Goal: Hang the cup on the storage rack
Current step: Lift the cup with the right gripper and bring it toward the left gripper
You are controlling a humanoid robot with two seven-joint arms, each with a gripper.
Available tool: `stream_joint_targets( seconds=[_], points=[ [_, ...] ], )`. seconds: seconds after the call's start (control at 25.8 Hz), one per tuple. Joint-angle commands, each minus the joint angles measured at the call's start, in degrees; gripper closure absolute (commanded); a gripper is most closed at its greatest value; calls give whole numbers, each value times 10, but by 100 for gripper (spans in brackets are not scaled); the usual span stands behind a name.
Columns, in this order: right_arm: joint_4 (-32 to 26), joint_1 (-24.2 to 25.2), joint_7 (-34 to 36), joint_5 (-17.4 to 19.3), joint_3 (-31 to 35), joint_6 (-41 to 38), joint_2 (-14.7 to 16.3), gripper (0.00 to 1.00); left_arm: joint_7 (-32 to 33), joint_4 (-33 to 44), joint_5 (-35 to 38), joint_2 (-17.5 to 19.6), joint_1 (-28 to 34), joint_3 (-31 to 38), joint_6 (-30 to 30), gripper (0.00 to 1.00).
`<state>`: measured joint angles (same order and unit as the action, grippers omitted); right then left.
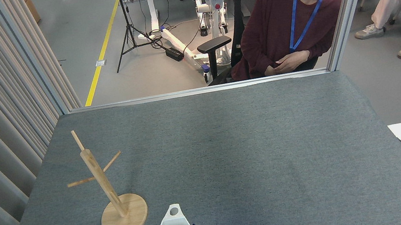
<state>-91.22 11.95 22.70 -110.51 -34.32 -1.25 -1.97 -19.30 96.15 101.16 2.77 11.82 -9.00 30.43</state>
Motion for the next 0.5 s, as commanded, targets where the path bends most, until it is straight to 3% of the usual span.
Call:
stream_joint_targets(
  seconds=[0.0,0.08,0.15,0.19,0.23,0.27,0.46],
  points=[
    [0,1,3,-2,-5,-2,1,70,0,4,2,0,0,-1,-1,33],
    [0,1,3,-2,-5,-2,1,70,0,8,4,0,0,-1,-3,62],
    [0,1,6,-2,-5,2,1,63,-1,11,8,0,-1,-1,-3,76],
    [0,1,10,-1,-5,7,1,44,-1,12,9,0,-2,0,-3,78],
    [-1,1,15,1,-5,11,1,8,-1,13,10,0,-2,0,-3,78],
    [-2,1,19,1,-5,11,1,1,-1,13,10,0,-3,0,-3,78],
    [-45,1,46,6,-4,8,1,0,-1,11,12,0,-4,0,-4,78]
  ],
)
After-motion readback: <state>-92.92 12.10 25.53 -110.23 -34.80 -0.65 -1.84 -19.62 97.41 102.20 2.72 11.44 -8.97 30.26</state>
